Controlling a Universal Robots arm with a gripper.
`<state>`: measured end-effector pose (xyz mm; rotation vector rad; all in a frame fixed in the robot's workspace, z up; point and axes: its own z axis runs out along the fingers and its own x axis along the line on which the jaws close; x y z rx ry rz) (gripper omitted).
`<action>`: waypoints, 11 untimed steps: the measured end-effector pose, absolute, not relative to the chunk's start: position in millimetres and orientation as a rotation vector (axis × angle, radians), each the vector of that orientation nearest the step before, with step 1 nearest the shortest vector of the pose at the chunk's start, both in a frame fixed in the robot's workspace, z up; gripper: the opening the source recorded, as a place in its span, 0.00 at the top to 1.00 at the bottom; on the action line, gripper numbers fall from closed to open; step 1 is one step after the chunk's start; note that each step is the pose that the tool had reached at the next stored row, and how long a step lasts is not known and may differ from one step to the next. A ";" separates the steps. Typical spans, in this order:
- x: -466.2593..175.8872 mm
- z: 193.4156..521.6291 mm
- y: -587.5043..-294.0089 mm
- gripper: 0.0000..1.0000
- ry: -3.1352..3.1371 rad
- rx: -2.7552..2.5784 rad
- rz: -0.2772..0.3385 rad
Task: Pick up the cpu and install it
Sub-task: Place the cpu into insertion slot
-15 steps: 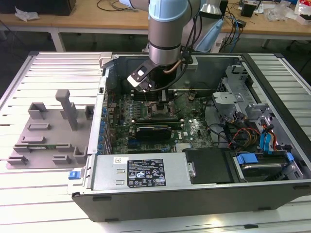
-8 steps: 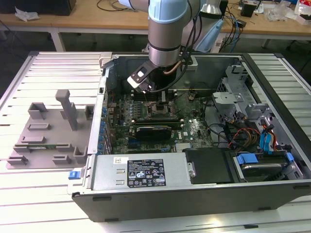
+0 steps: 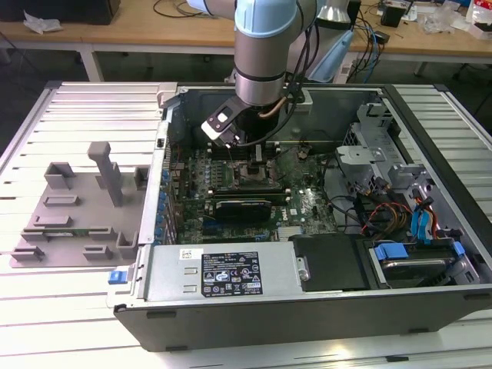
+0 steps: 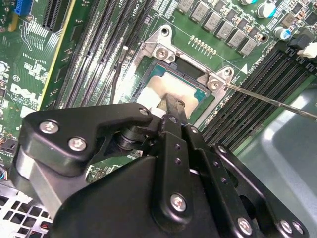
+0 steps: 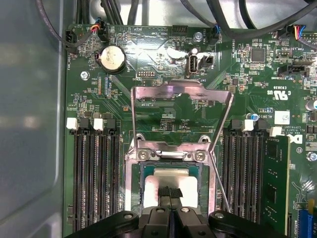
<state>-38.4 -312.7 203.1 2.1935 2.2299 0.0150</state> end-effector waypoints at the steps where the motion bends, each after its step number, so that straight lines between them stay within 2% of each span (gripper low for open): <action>1: -38.4 203.1 -312.7 0.89 2.230 2.194 0.015; 11: -38.4 211.7 -312.2 0.89 2.230 2.194 0.015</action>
